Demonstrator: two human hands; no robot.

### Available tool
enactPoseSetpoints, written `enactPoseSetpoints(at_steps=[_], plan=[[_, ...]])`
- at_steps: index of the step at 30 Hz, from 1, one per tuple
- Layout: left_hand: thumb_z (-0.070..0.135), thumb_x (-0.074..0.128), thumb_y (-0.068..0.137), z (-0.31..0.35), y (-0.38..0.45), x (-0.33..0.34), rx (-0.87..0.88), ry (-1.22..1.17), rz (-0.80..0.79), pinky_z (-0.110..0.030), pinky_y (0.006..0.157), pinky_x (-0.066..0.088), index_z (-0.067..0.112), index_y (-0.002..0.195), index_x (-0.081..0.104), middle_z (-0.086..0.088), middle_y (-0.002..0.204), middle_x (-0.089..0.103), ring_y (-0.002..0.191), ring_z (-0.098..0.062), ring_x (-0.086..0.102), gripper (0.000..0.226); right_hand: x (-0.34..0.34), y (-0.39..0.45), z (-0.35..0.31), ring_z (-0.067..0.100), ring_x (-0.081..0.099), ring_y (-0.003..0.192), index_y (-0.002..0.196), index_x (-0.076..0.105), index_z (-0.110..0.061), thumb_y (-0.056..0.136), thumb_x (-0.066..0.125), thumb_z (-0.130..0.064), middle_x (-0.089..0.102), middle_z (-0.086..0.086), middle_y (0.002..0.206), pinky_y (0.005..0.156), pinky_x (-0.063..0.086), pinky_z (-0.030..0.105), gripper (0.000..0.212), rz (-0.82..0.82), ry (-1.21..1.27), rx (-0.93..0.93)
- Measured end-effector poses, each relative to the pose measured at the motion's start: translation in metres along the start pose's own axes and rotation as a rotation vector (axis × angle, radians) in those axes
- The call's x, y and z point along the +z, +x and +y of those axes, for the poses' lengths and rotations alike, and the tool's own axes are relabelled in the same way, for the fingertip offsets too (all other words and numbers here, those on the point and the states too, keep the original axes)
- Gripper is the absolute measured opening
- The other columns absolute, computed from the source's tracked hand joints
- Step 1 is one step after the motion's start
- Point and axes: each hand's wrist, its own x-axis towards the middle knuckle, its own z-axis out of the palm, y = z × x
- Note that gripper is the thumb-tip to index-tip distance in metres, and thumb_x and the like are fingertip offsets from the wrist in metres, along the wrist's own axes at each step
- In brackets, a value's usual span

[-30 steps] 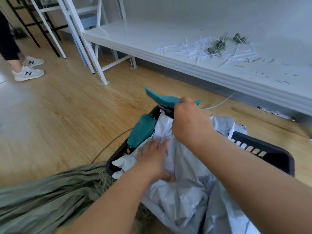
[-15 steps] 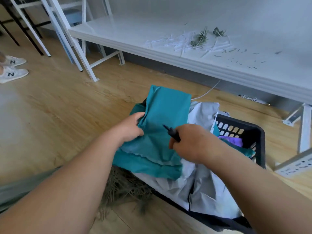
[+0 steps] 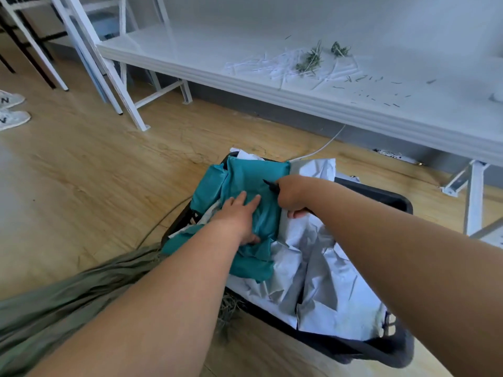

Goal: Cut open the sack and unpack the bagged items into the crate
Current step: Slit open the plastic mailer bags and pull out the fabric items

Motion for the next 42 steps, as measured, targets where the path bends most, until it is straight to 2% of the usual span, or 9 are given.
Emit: enactPoseSetpoints(at_steps=[4,11,14,17,21,25,29,34,42], plan=[[0.044,0.069,0.081,0.010,-0.001,-0.019,-0.087,0.056,0.018,-0.046,0.115,0.026,0.032,0.153,0.005,0.000,0.161,0.007,0.145,-0.028,0.018,0.097,-0.021,-0.008,0.020,0.032,0.067,0.072,0.118,0.051,0.002,0.094,0.036,0.000,0.064,0.024,0.093,0.074,0.058,0.042,0.029,0.130,0.302,-0.002],[0.007,0.047,0.087,0.115,-0.002,-0.032,0.047,-0.133,0.315,-0.051,0.107,0.033,0.027,0.147,0.023,0.004,0.153,0.023,0.139,-0.025,0.023,0.067,-0.030,-0.033,0.152,0.030,0.065,0.065,0.099,0.055,0.000,0.090,0.045,-0.001,0.060,0.015,0.074,0.051,0.058,0.028,0.013,0.439,0.467,0.285],[0.023,0.048,0.094,0.157,-0.001,-0.029,0.135,-0.146,0.384,-0.051,0.105,0.032,0.031,0.145,0.027,0.006,0.153,0.024,0.138,-0.024,0.024,0.056,-0.022,-0.031,0.198,0.037,0.066,0.086,0.099,0.056,0.004,0.088,0.042,0.000,0.057,0.016,0.077,0.079,0.057,0.043,0.018,0.403,0.428,0.408],[0.053,0.049,0.091,0.187,0.001,-0.023,0.184,-0.066,0.288,-0.056,0.107,0.026,0.035,0.147,0.025,0.006,0.157,0.016,0.143,-0.023,0.014,0.064,-0.015,-0.028,0.219,0.036,0.064,0.091,0.092,0.054,0.002,0.092,0.040,-0.001,0.055,0.014,0.078,0.068,0.050,0.036,0.014,0.288,0.375,0.446],[0.065,0.062,0.075,0.202,0.006,-0.015,0.145,0.047,0.052,-0.070,0.105,0.020,0.036,0.149,0.015,0.006,0.159,0.003,0.146,-0.028,-0.003,0.093,-0.013,-0.018,0.223,0.031,0.057,0.095,0.128,0.049,0.002,0.099,0.034,-0.005,0.057,0.018,0.118,0.072,0.046,0.033,0.033,0.144,0.329,0.422],[0.072,0.063,0.069,0.193,0.012,-0.015,0.031,0.092,0.011,-0.071,0.104,0.020,0.035,0.150,0.013,0.003,0.158,0.007,0.145,-0.034,0.001,0.102,-0.005,-0.006,0.213,0.033,0.063,0.104,0.076,0.048,-0.005,0.093,0.041,-0.002,0.062,0.020,0.118,0.085,0.050,0.036,0.019,0.190,0.369,0.337],[0.082,0.057,0.063,0.172,0.016,-0.015,-0.093,0.194,0.031,-0.070,0.108,0.008,0.032,0.151,0.008,0.001,0.159,0.010,0.145,-0.033,0.010,0.112,0.018,0.027,0.190,0.041,0.068,0.097,0.096,0.058,0.007,0.089,0.042,0.003,0.067,0.029,0.106,0.089,0.055,0.050,0.018,0.145,0.806,0.223],[0.065,0.067,0.071,0.155,0.020,0.013,-0.029,0.296,0.061,-0.061,0.113,-0.007,0.026,0.152,-0.008,-0.002,0.161,-0.007,0.147,-0.027,-0.009,0.118,0.051,0.072,0.195,0.033,0.064,0.086,0.101,0.057,-0.004,0.093,0.049,-0.002,0.062,0.021,0.099,0.082,0.058,0.043,0.012,0.077,1.143,0.276],[0.015,0.065,0.083,0.132,0.046,0.052,-0.048,0.343,0.120,-0.051,0.118,-0.005,0.019,0.149,-0.023,-0.007,0.151,-0.039,0.147,-0.026,-0.015,0.110,0.091,0.129,0.238,0.028,0.051,0.067,0.133,0.046,-0.011,0.087,0.042,0.000,0.044,0.010,0.098,0.077,0.059,0.048,0.048,0.100,0.828,0.370]])
